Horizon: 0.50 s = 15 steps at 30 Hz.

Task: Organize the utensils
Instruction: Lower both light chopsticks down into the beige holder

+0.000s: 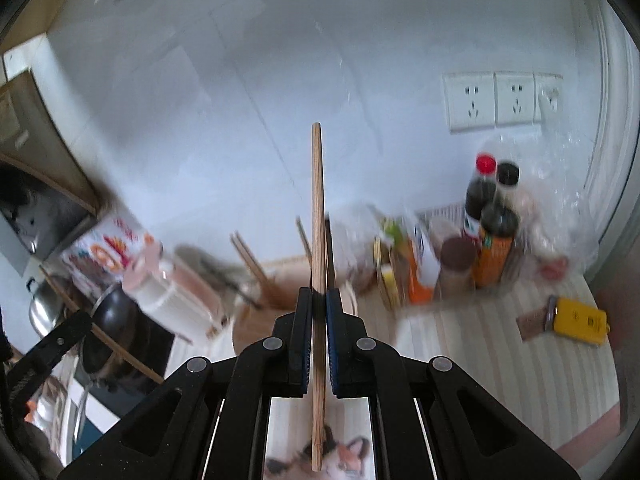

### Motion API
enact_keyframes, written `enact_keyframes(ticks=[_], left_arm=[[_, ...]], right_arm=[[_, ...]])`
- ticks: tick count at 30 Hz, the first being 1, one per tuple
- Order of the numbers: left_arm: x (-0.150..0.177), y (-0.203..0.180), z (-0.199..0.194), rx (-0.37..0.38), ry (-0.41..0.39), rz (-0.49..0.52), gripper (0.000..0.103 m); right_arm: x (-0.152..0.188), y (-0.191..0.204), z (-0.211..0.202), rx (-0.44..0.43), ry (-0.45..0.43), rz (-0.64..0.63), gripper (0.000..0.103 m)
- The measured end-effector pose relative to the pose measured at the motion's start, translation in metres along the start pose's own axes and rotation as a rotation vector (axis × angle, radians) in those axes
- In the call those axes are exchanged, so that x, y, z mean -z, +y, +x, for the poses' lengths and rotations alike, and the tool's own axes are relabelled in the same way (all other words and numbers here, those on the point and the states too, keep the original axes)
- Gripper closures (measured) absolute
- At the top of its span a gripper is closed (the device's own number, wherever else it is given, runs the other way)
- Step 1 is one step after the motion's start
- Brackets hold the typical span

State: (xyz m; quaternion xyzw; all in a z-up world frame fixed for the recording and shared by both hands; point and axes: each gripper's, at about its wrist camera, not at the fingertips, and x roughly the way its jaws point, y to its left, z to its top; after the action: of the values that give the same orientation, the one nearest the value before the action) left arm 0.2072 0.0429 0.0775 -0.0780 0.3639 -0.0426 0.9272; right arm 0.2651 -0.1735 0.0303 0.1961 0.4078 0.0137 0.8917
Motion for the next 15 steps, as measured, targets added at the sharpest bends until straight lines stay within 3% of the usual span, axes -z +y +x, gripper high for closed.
enact_keyframes(ticks=[7, 15], left_arm=[[-0.036, -0.026, 0.016, 0.047, -0.043, 0.004, 0.099], [-0.059, -0.047, 0.06, 0.06, -0.045, 0.026, 0.099]], right_arm=[[-0.036, -0.006, 0.014, -0.042, -0.104, 0.055, 0.096], [-0.052, -0.016, 0.047, -0.066, -0.204, 0.107, 0.096]])
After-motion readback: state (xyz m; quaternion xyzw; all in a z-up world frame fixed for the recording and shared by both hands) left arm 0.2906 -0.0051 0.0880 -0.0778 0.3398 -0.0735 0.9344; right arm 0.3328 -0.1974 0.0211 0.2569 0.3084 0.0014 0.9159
